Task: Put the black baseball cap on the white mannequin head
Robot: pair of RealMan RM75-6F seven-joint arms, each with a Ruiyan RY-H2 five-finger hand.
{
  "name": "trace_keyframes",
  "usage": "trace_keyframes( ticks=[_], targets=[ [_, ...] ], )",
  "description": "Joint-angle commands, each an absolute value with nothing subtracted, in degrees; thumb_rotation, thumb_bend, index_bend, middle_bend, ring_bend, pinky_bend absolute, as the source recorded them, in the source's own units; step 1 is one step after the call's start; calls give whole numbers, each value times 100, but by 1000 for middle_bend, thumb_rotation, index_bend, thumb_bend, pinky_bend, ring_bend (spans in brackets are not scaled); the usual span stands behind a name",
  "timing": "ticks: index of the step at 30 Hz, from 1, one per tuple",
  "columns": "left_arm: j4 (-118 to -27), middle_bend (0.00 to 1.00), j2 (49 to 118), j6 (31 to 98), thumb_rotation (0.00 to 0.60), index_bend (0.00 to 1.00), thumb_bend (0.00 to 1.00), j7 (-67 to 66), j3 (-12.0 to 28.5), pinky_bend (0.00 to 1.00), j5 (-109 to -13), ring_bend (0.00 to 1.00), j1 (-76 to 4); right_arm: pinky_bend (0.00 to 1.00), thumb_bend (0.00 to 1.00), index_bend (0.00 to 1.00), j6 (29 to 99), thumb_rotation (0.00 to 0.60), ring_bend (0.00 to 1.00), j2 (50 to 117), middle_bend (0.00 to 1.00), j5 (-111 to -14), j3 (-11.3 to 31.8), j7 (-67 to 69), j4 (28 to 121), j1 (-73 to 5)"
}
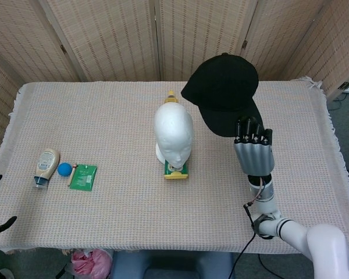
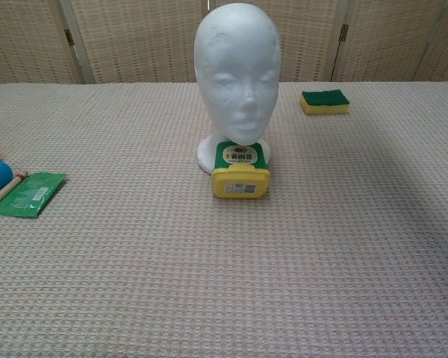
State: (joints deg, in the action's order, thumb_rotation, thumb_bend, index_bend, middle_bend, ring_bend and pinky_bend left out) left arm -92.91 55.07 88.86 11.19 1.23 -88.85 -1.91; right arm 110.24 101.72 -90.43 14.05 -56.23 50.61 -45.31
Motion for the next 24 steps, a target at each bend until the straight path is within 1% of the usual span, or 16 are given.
trace_keyframes(
  ticks=[1, 7, 10, 17, 24],
  targets=[
    [-9284, 0, 5495, 8880, 600, 0, 185, 1159, 119, 171, -8890, 0, -193, 978, 566, 918, 10652, 600, 754, 10003, 821, -9318, 1554, -6307, 5662, -4929],
    [-9252, 0, 5438, 8946, 600, 0, 184, 1337, 104, 171, -8951, 0, -168, 978, 567, 918, 10120, 600, 757, 10311, 821, -9448, 1613, -6993, 5742, -5261],
    [-9228, 0, 5406, 8987, 600, 0, 185, 1456, 102, 171, -8972, 0, -151, 978, 567, 918, 9998, 600, 757, 10520, 821, -9513, 1600, -7212, 5716, -5340],
    [-9158, 0, 5342, 9069, 600, 0, 185, 1708, 81, 171, -9037, 0, -117, 979, 567, 918, 9864, 600, 757, 10929, 819, -9529, 1560, -7341, 5492, -5315],
    [-9127, 0, 5342, 9047, 600, 0, 184, 1749, 85, 171, -9029, 0, -130, 978, 566, 918, 9970, 600, 757, 10996, 817, -9637, 1450, -7207, 5463, -5101]
  ],
)
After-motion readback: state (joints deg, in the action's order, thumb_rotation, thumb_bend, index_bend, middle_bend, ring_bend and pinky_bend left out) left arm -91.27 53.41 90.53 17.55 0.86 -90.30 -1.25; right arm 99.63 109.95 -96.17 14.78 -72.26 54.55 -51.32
